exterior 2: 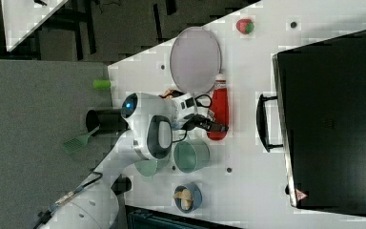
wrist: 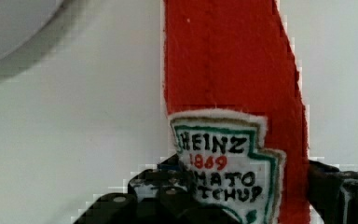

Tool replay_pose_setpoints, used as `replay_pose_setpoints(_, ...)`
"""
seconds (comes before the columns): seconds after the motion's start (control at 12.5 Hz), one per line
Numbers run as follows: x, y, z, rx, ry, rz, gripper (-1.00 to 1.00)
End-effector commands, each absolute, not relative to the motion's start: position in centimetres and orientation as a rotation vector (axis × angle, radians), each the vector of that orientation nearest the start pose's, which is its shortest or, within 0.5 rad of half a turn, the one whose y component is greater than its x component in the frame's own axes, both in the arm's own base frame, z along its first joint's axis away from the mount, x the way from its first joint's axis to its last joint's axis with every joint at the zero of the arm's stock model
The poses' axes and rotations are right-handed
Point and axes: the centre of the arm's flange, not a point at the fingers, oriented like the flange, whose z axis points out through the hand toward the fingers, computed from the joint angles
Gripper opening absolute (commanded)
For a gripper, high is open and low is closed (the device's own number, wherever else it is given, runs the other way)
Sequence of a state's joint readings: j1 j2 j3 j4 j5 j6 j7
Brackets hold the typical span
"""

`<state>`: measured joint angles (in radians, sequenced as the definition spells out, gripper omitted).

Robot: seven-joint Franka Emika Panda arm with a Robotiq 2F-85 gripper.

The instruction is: Pick ketchup from strainer and place it on the table

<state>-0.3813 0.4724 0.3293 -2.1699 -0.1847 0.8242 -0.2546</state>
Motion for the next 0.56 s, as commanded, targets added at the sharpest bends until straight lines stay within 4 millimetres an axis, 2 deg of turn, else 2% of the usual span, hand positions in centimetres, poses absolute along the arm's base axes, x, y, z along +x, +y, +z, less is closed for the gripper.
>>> replay_pose_setpoints(0.08, 54.7, -3.7, 18.5, -3.071, 0.665, 0.211, 0.90)
replay_pose_setpoints(0.16, 54.9, -3.8, 19.2, -3.080, 0.659, 0.203, 1.00)
replay_pose_setpoints(0.24, 55.3, -3.8, 20.8, -3.088, 0.660, 0.171, 1.00)
replay_pose_setpoints(0.32, 56.1, -3.9, 23.2, -3.097, 0.663, 0.116, 1.00)
replay_pose_setpoints(0.56, 58.4, -3.6, 33.1, -3.115, 0.717, -0.019, 1.00)
